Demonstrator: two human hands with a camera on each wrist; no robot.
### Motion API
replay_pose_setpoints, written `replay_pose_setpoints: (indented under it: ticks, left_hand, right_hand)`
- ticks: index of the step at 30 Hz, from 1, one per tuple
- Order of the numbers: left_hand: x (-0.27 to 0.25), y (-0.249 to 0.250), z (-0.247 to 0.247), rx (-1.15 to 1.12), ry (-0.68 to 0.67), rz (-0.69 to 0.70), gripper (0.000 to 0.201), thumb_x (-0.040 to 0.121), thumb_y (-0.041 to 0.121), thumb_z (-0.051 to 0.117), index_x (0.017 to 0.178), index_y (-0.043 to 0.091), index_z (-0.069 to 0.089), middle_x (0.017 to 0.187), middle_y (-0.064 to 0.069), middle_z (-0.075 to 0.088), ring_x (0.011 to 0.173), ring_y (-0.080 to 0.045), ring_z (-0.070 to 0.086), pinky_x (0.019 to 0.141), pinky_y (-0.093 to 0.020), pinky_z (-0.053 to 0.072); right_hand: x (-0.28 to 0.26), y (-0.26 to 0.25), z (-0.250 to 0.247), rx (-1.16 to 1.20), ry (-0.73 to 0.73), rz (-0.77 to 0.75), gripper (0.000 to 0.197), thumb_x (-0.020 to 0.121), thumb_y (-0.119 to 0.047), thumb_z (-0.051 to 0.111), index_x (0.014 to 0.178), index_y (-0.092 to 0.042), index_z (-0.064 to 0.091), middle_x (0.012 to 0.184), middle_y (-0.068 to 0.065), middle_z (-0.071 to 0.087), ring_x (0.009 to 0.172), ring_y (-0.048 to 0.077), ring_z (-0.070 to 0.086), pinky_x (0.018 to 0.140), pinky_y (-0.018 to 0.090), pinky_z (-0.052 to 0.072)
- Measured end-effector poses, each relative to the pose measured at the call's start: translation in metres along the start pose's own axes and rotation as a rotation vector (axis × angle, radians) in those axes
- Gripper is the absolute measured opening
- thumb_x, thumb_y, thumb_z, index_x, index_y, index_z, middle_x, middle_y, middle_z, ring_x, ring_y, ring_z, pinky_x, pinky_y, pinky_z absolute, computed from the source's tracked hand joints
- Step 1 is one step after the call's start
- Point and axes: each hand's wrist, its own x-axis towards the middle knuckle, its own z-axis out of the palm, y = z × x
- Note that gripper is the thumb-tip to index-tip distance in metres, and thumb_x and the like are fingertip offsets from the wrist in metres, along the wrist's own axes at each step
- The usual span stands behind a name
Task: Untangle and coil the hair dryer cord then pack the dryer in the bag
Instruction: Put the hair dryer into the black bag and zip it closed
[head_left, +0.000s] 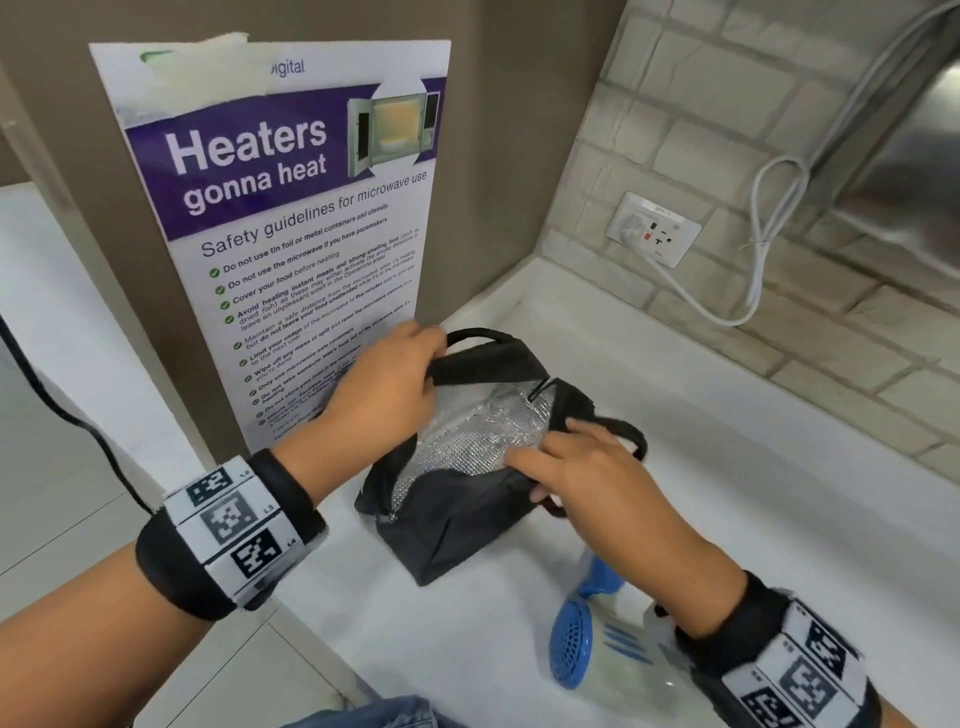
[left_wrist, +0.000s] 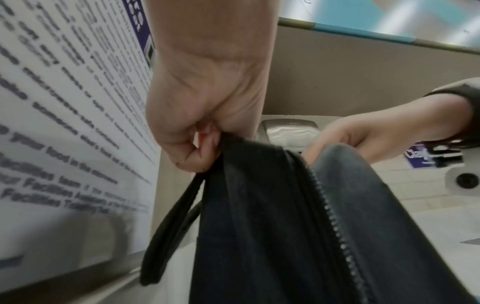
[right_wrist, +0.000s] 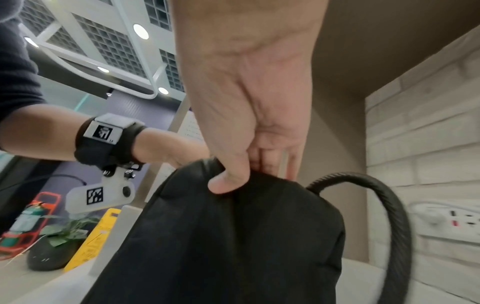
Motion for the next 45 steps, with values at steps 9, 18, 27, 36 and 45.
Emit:
replay_pose_setpoints:
  ticks: [9,18,27,36,45]
  left_hand:
    - [0.007,-0.003,0.005,-0.035,0.139,-0.052,0.015,0.083,0.016,0.062,0.098,0.014,0.058,0.099,-0.005,0.053,0.087,-0.023,0.057,0.073,-0.04,0.051]
    - [0.004,0.003,0.008,-0.092,0.078,-0.029,0.023,0.084,0.034,0.066,0.1,0.019,0.062,0.1,0.003,0.055,0.081,-0.009,0.053,0.07,-0.026,0.042]
    - [-0.009,0.042,0.006,-0.058,0.175,0.166,0.013,0.091,0.025,0.055,0.095,0.018,0.065,0.101,-0.003,0.061,0.101,-0.025,0.051,0.087,-0.042,0.044]
    - [-0.043,0.105,0.051,-0.05,-0.008,0.653,0.018,0.092,0.027,0.051,0.097,0.018,0.065,0.095,0.004,0.062,0.096,-0.015,0.053,0.087,-0.03,0.043]
    - [-0.083,0.122,0.143,0.149,-0.559,0.766,0.035,0.09,0.041,0.048,0.104,0.012,0.06,0.101,-0.007,0.062,0.098,-0.027,0.055,0.088,-0.04,0.044]
  right_hand:
    - [-0.001,0.004,0.002,0.033,-0.051,0.052,0.019,0.07,-0.01,0.056,0.084,-0.022,0.062,0.067,-0.003,0.057,0.062,0.02,0.057,0.06,0.029,0.044]
    - [-0.006,0.013,-0.007,0.207,0.199,0.077,0.027,0.088,-0.022,0.062,0.114,-0.018,0.064,0.106,0.002,0.066,0.095,0.024,0.063,0.086,0.036,0.051]
    - [-0.047,0.055,-0.013,0.266,0.255,0.33,0.025,0.092,-0.02,0.058,0.116,-0.02,0.063,0.109,0.003,0.062,0.093,0.021,0.061,0.081,0.023,0.044]
    - [-0.093,0.104,0.033,0.3,0.067,0.468,0.019,0.089,-0.014,0.061,0.103,-0.024,0.069,0.096,-0.002,0.064,0.086,0.018,0.063,0.073,0.029,0.05]
    - [-0.125,0.13,0.086,0.31,-0.281,0.348,0.027,0.08,-0.016,0.071,0.107,-0.02,0.069,0.105,0.002,0.069,0.095,0.024,0.061,0.083,0.035,0.048]
